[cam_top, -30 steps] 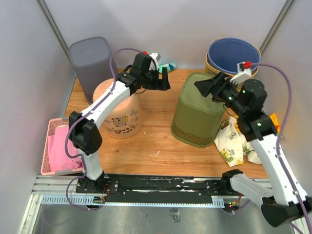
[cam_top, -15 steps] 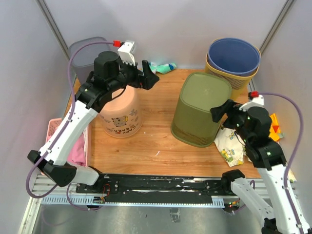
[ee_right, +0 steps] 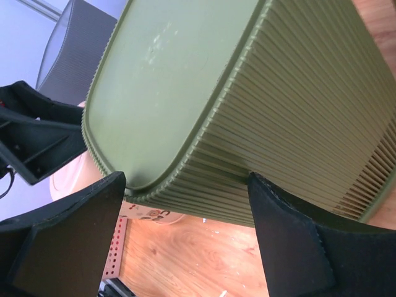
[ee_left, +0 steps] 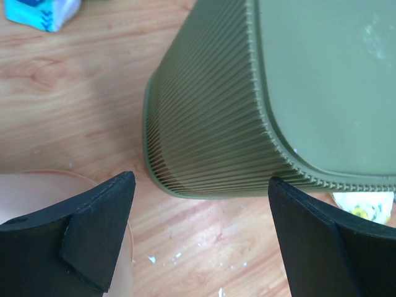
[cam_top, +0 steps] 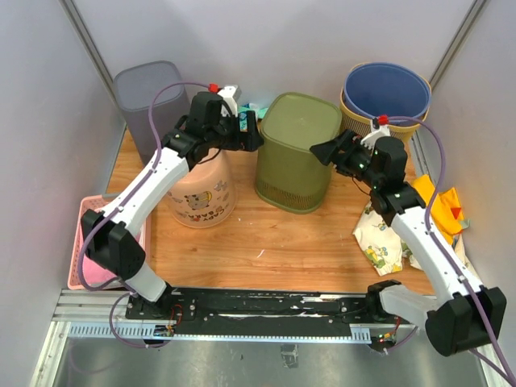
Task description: Turn the large container upside down
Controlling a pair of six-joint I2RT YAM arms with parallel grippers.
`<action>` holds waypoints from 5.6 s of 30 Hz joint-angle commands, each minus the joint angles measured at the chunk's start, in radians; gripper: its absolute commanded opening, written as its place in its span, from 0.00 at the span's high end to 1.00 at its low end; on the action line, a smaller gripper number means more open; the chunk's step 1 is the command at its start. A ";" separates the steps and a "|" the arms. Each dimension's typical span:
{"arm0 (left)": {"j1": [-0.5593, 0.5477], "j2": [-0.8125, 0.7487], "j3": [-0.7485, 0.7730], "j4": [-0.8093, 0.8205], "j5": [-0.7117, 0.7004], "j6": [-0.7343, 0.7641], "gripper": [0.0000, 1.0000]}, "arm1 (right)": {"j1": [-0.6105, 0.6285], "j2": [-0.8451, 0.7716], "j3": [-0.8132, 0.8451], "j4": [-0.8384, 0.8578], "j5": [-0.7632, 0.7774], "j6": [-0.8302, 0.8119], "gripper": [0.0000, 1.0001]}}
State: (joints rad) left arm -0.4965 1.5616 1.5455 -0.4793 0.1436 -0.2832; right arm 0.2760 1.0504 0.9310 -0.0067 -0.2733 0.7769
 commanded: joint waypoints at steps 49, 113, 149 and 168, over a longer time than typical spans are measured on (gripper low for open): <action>-0.031 -0.278 -0.047 0.229 0.236 -0.096 0.08 | -0.085 0.240 0.393 -0.309 0.145 -0.298 0.20; -0.079 -0.013 -0.028 0.306 0.271 -0.176 0.09 | -0.083 0.757 1.419 -0.762 0.287 -1.016 1.00; -0.079 -0.472 -0.179 0.194 0.215 -0.300 0.08 | -0.079 -0.242 0.785 -0.563 -0.103 -0.413 1.00; -0.079 -0.527 -0.431 0.070 0.061 -0.385 0.07 | -0.079 -0.523 -0.182 0.015 -0.106 0.162 1.00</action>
State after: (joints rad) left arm -0.5728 1.0325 1.1748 -0.3721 0.2985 -0.6376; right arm 0.1841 0.5846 0.7658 -0.1680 -0.3931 0.8631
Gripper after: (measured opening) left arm 0.919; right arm 0.049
